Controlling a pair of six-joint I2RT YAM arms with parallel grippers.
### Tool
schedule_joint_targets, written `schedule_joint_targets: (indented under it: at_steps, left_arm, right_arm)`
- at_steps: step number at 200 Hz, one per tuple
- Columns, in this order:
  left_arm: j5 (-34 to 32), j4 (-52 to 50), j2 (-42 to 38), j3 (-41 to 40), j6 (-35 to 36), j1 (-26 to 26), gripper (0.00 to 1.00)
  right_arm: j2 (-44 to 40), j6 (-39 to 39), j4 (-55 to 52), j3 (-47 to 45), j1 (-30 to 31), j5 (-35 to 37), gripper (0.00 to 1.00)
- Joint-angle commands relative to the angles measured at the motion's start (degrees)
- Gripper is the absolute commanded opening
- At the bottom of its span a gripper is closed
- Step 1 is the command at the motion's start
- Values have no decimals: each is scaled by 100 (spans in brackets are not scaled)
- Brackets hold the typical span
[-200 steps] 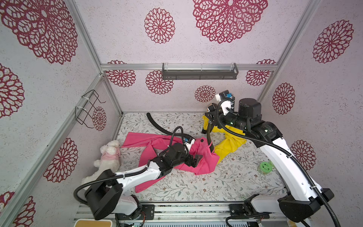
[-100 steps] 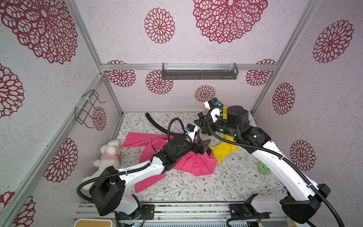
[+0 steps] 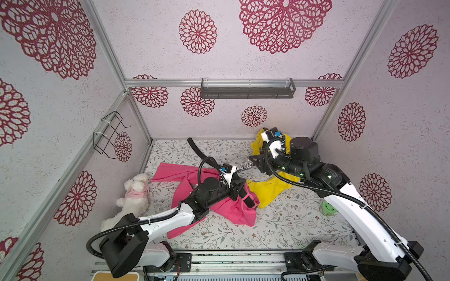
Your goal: Remove the belt from the trousers
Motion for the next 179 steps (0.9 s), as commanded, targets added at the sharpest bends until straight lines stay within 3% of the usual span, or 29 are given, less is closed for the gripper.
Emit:
schedule_joint_targets:
  at_steps: [1,58,79,140,179]
  left_arm:
    - [225,-261,-534,-539,-4,-17,0]
    - [-174,-1134,-1539,-1184,107,-9,0]
    - [-362,-1362,-1904,-1350,54,-12,0]
    - [-686,-1921,-2390,-1384,198,44,0]
    - [-783,-2088,-2517,-1300,260,53,0]
  right_arm:
    - [-206,-95,-21,-236,-348,402,65]
    - [730,456,1524,-2171,-174,141,74]
    - [1045,420,1649,-2419,-27,215,74]
    - [793,449,2106,-3219,518,-639,80]
    - [1154,603,1974,-3388,782,-343,84]
